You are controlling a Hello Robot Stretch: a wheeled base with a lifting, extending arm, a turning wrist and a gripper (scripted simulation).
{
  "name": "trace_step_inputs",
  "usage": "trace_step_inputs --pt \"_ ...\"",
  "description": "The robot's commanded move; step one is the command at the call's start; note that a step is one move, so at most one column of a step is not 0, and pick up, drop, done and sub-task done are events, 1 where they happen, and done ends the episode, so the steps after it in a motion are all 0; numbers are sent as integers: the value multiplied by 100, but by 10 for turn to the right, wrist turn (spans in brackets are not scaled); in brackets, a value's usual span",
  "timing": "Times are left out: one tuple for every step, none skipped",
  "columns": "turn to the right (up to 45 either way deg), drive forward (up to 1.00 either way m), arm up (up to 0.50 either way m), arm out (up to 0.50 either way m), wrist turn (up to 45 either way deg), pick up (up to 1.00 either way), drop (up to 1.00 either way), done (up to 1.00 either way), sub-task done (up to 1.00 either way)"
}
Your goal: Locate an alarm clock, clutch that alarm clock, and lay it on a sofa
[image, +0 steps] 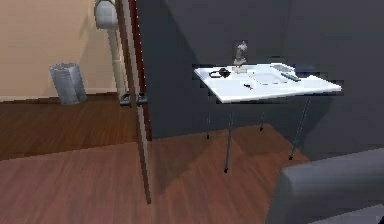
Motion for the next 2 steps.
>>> trace_step_inputs --pt "-120 0 0 0 0 0 0 0 0" --pt "0 0 0 48 0 0 0 0 0"
